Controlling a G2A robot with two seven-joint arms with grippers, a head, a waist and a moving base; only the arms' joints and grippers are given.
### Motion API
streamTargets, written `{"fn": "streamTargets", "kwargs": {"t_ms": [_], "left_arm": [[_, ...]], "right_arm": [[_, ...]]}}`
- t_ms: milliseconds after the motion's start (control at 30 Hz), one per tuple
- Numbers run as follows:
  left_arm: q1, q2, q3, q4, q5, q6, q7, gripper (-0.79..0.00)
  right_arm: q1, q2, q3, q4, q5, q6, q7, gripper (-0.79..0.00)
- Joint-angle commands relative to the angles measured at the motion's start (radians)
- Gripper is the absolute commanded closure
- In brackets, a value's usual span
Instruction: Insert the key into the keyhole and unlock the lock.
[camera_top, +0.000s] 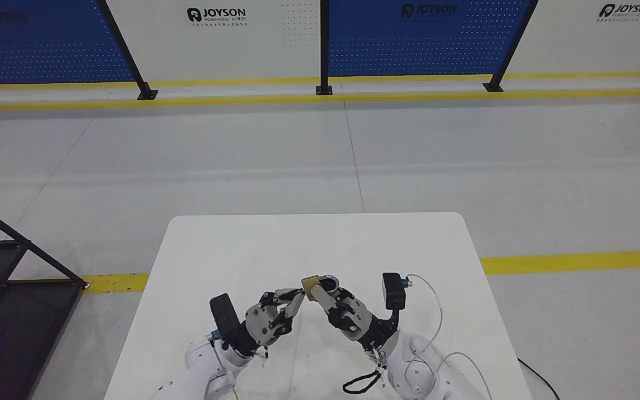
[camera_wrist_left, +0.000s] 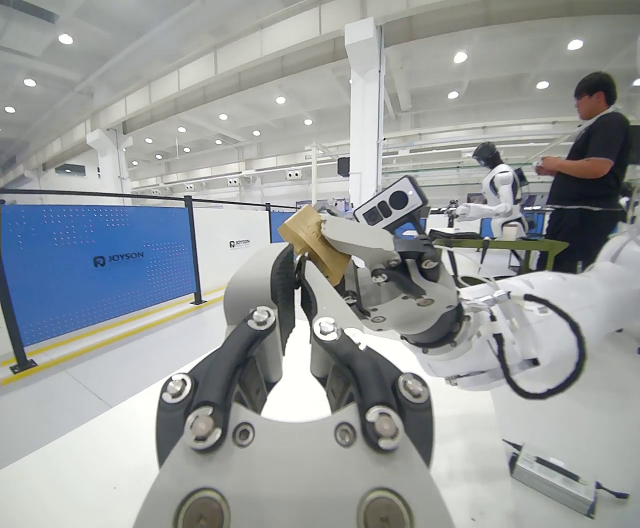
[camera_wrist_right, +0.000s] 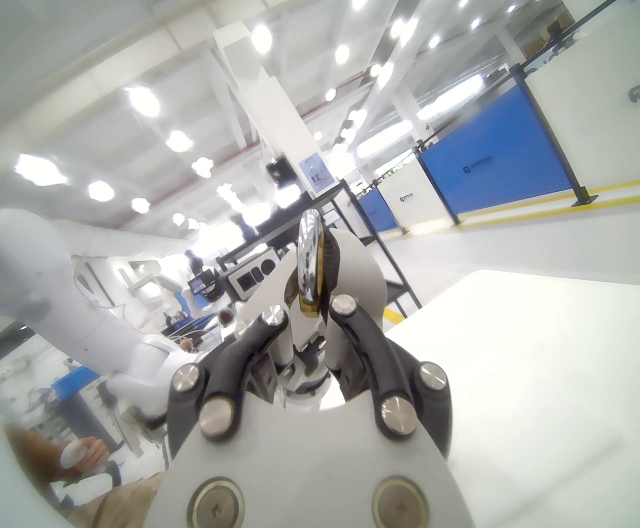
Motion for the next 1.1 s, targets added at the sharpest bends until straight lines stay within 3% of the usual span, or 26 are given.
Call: {"fn": "streamTargets", "kwargs": {"t_ms": [0, 400, 600, 633, 700, 900, 1067], "left_arm": [[0.002, -0.002, 0.006, 0.003, 0.034, 0.046, 0.010, 0.000], [-0.002, -0.011, 0.014, 0.016, 0.114, 0.201, 0.072, 0.000], [-0.003, -0.014, 0.020, 0.022, 0.111, 0.210, 0.074, 0.000], [-0.002, -0.014, 0.022, 0.024, 0.104, 0.202, 0.071, -0.339], [-0.003, -0.015, 0.023, 0.024, 0.086, 0.177, 0.058, -0.785], [0.014, -0.004, -0.005, 0.016, 0.003, 0.020, 0.024, -0.785], [0.081, 0.026, -0.116, -0.021, -0.102, -0.156, -0.040, -0.785]], "right_arm": [[0.000, 0.000, 0.000, 0.000, 0.000, 0.001, 0.000, 0.000], [0.000, 0.001, -0.001, -0.001, 0.005, 0.005, 0.005, 0.000], [0.001, 0.001, -0.001, -0.001, 0.006, 0.006, 0.006, 0.000], [0.001, 0.001, -0.001, 0.000, 0.009, 0.007, 0.006, 0.000], [0.003, 0.001, 0.002, 0.003, 0.011, 0.010, 0.004, 0.000], [0.001, 0.004, 0.030, 0.013, 0.016, 0.031, -0.013, 0.000], [0.028, 0.008, 0.022, 0.048, 0.057, 0.099, 0.137, 0.000]]}}
